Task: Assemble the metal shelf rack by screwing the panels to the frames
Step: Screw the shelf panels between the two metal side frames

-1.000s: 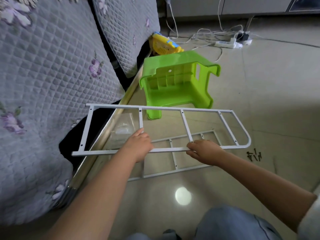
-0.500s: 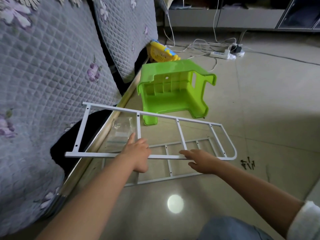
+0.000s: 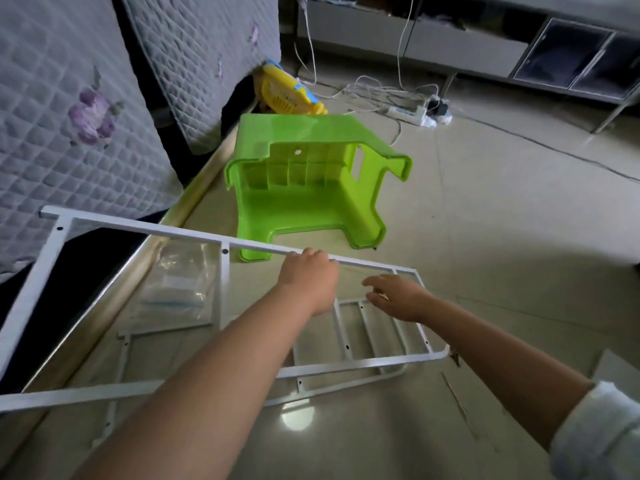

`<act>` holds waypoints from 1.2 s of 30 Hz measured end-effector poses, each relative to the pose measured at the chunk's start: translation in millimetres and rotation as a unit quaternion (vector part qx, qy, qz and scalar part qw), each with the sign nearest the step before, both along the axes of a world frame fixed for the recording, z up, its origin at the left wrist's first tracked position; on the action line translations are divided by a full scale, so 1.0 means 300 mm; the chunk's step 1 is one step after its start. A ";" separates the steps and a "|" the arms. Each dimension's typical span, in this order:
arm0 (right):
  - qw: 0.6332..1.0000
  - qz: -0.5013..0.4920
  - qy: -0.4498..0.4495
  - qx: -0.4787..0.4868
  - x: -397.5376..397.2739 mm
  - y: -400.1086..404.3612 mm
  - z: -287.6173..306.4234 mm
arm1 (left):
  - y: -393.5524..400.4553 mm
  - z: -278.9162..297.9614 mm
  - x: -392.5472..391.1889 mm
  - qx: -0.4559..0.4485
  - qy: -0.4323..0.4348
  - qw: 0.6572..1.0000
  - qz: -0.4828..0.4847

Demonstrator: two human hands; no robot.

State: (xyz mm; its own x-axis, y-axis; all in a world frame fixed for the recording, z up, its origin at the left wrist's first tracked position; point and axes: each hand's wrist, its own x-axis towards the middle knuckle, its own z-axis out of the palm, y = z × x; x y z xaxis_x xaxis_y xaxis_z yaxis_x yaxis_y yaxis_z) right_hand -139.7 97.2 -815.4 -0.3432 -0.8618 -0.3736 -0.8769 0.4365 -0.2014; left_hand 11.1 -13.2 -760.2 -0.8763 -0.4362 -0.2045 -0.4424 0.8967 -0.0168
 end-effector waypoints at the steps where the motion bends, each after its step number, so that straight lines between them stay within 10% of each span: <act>1: 1.000 -0.006 0.005 0.004 -0.023 -0.011 -0.009 | -0.010 -0.009 -0.028 -0.001 -0.008 1.000 -0.001; 23: 0.945 -0.302 0.029 0.123 -0.225 0.867 0.109 | 0.592 0.089 -0.460 -0.007 -0.074 0.974 -0.212; 30: 0.855 -0.507 -0.021 0.108 -0.397 1.252 -0.136 | 0.856 -0.070 -0.627 0.014 -0.101 0.979 -0.174; 36: 0.707 -0.695 -0.081 0.109 -0.465 1.534 -0.340 | 1.041 -0.280 -0.737 0.094 -0.168 0.969 -0.156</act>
State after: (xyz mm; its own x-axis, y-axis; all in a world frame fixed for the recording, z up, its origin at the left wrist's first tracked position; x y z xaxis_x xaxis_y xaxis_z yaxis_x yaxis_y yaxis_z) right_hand -279.1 557.4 -917.5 -0.7393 0.3483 -0.5763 0.4547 0.8895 -0.0458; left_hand -209.9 299.2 -844.0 -0.8298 -0.0886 -0.5510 -0.1474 0.9870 0.0634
